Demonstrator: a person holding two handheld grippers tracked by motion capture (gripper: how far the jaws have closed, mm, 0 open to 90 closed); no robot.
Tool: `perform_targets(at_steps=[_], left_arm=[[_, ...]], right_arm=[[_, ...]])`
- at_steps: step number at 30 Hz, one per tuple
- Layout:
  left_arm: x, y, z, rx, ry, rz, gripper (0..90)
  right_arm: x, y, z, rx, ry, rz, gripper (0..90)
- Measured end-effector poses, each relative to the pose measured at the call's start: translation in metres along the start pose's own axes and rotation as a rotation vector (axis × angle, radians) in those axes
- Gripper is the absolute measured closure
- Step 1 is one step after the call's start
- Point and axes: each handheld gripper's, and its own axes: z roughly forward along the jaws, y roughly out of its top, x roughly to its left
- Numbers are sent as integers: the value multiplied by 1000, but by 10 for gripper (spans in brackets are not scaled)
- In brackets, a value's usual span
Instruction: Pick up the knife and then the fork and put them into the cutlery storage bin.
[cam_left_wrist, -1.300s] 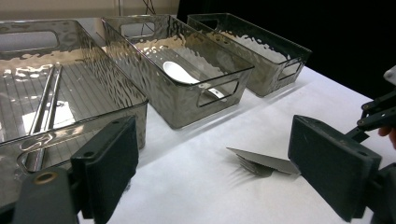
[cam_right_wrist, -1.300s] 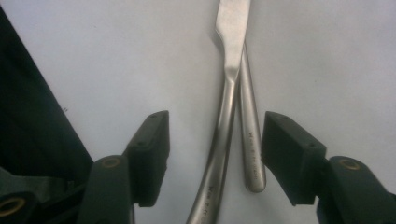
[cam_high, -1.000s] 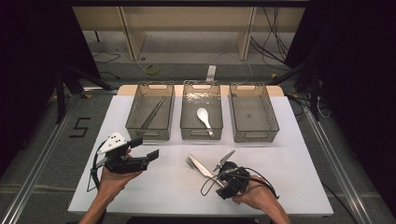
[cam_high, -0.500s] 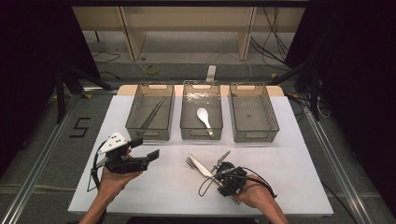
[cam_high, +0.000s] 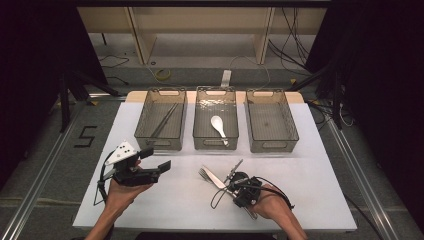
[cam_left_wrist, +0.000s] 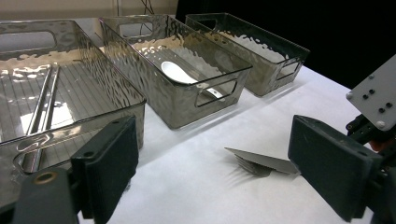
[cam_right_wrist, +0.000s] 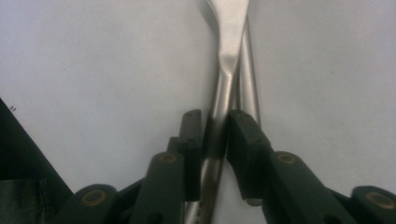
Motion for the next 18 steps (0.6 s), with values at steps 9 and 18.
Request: perform_targets(at_steps=[9, 18], left_arm=[[0, 0, 0, 2, -1, 1, 157], [0, 0, 0, 1, -1, 2, 157]], right_arm=[[0, 2, 1, 10, -4, 22, 780], [-1, 2, 0, 2, -4, 20, 800]])
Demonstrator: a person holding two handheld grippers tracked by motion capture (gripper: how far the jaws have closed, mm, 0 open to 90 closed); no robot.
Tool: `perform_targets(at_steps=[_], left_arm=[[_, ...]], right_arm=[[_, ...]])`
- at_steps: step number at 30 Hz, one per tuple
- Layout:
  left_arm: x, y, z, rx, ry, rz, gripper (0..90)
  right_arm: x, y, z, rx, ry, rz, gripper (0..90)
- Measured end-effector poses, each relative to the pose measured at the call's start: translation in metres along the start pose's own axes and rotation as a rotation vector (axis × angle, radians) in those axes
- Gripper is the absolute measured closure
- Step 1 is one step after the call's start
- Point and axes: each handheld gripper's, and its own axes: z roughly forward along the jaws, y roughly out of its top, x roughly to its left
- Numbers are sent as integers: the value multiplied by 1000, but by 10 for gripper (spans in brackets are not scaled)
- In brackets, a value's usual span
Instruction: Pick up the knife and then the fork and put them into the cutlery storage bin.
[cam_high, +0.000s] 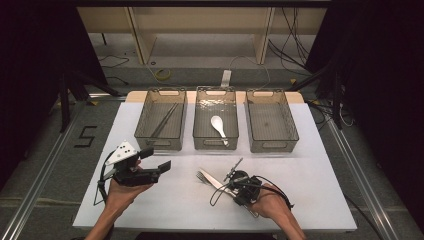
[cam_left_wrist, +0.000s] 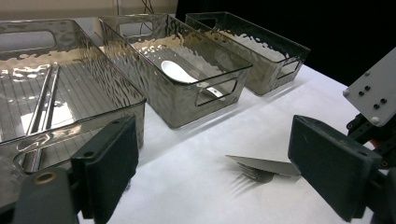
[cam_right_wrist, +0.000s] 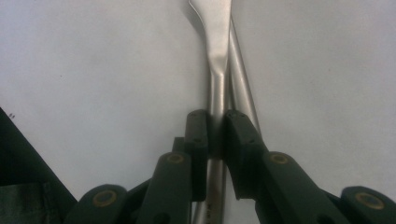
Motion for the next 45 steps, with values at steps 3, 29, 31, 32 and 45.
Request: perform_targets(at_steps=[3, 29, 31, 32, 45], left_arm=[[0, 0, 0, -1, 0, -1, 157], [0, 0, 0, 0, 2, 1, 157], [0, 0, 0, -2, 1, 1, 157], [0, 0, 0, -2, 1, 0, 157], [0, 0, 0, -1, 2, 2, 157]], right_arm=[[-1, -1, -1, 4, 12, -4, 802], [-34, -16, -34, -173, 56, 74, 803], [-38, -17, -36, -184, 60, 86, 803], [-40, -18, -37, -187, 58, 79, 803], [-69, -20, -56, -281, 54, 143, 803]])
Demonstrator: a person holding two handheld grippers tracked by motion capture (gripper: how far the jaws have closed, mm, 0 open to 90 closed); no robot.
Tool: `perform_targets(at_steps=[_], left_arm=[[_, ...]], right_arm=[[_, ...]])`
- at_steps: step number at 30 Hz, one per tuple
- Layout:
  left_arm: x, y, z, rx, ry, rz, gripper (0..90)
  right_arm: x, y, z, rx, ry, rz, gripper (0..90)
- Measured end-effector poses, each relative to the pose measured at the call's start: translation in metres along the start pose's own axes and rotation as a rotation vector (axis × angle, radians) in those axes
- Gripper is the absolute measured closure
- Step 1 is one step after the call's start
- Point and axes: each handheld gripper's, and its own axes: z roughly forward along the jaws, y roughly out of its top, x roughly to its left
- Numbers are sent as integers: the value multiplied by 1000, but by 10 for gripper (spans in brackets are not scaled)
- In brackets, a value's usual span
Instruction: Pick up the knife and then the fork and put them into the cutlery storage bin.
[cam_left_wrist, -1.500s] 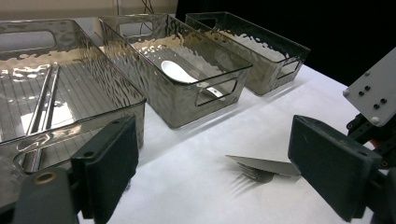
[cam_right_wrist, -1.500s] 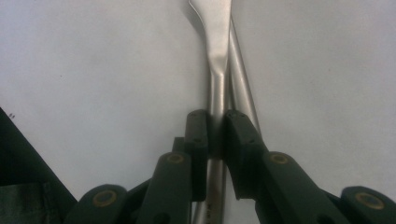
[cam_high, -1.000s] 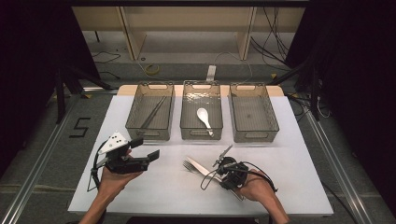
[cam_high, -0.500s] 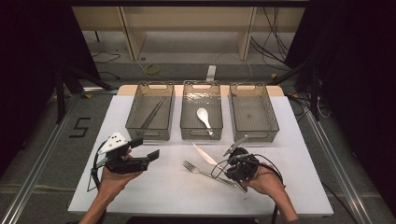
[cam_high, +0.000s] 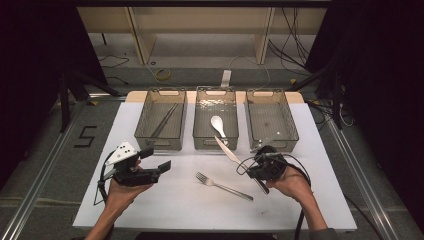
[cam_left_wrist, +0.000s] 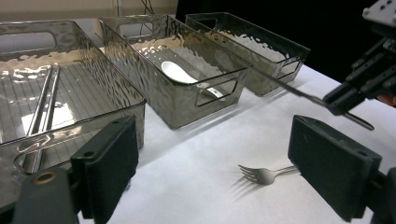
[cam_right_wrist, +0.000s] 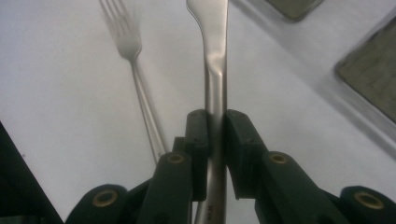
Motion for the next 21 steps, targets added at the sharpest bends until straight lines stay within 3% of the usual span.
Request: perform_targets(at_steps=[13, 21], left_arm=[[2, 1, -1, -7, 5, -17, 157], [2, -1, -3, -9, 12, -10, 157]], right_arm=[[-22, 4, -6, -92, -4, 42, 803], [-37, 0, -12, -140, -12, 92, 803]])
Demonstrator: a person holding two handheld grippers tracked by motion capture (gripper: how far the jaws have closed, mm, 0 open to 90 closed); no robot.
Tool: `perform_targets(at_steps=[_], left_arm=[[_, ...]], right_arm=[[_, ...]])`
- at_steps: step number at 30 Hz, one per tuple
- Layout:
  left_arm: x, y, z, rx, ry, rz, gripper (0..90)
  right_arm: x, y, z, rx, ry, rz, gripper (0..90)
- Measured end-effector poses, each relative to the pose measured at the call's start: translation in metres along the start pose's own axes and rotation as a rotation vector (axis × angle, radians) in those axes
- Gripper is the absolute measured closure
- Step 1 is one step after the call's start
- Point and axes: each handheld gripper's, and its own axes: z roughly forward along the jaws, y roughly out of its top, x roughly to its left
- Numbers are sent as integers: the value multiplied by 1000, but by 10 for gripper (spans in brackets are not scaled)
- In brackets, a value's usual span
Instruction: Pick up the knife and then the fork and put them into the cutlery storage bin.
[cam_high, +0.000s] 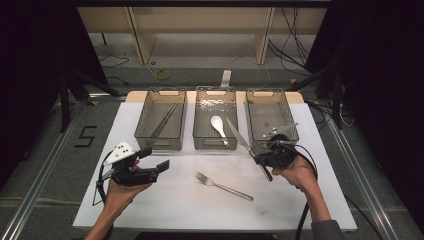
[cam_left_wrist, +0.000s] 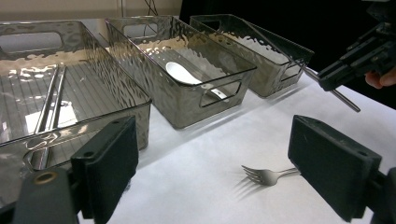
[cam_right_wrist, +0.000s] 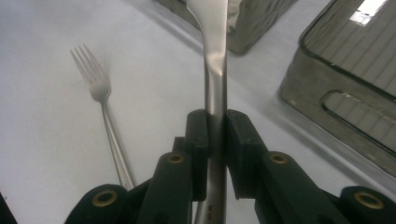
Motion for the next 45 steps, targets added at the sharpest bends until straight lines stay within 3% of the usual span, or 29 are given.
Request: perform_targets(at_steps=[11, 25, 32, 43, 45], left_arm=[[0, 0, 2, 1, -8, 1, 157], [1, 1, 2, 2, -9, 1, 157], [0, 1, 2, 0, -9, 0, 157], [1, 1, 2, -1, -10, -1, 157], [1, 1, 2, 0, -12, -1, 157]], right_arm=[[-20, 14, -17, -66, -22, 56, 803], [-50, 48, -15, -54, -73, 120, 803], [-67, 64, -13, -53, -111, 180, 802], [-90, 79, -10, -41, -176, 259, 802], [-94, 80, -7, -30, -187, 256, 802]])
